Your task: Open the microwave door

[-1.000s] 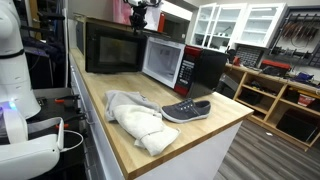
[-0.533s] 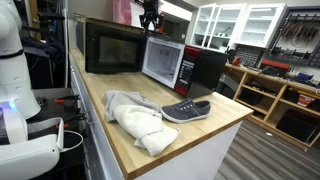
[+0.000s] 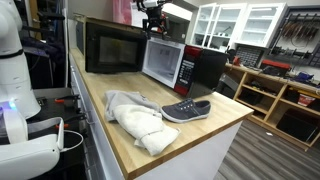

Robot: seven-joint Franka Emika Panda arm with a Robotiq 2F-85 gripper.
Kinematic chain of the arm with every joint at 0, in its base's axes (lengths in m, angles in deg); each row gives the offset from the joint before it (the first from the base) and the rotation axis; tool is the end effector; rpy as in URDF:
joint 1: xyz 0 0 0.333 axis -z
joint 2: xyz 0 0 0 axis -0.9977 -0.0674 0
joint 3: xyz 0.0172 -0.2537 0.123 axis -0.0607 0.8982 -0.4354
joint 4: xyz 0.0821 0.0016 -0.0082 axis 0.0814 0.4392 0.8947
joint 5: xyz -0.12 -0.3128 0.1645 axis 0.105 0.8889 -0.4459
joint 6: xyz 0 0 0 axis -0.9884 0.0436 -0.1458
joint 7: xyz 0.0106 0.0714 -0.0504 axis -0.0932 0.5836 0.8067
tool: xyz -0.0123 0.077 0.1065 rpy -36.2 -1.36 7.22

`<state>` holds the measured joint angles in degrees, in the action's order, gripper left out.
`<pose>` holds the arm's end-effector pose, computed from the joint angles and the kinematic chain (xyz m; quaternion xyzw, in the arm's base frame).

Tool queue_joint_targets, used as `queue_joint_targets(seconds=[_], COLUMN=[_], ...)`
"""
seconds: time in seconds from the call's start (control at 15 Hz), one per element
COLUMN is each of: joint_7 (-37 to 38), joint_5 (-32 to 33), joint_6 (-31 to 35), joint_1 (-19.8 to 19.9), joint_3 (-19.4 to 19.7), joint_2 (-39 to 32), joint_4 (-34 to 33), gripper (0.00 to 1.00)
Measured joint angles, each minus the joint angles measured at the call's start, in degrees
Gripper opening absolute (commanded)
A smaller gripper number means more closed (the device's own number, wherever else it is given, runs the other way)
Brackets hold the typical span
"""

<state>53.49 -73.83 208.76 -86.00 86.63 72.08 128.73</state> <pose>0.5322 -0.0342 0.4662 0.9682 0.2050 0.1269 0.0676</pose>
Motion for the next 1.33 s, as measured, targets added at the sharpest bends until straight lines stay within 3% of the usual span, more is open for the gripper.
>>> queue_joint_targets(seconds=[0.2,0.6,0.93,1.33], joint_7=[0.6,9.7,17.5,20.7], joint_5=[-0.6,-0.6,-0.7,-2.7], joint_6=[1.4,11.5,12.0,10.9], joint_1=[0.2,1.9,2.1,2.1], joint_3=[0.2,1.3,1.0,0.7], joint_2=[0.7,5.4,9.9,11.4], joint_4=[1.1,6.9,12.4,14.0], gripper=[1.0,1.0,1.0,1.0])
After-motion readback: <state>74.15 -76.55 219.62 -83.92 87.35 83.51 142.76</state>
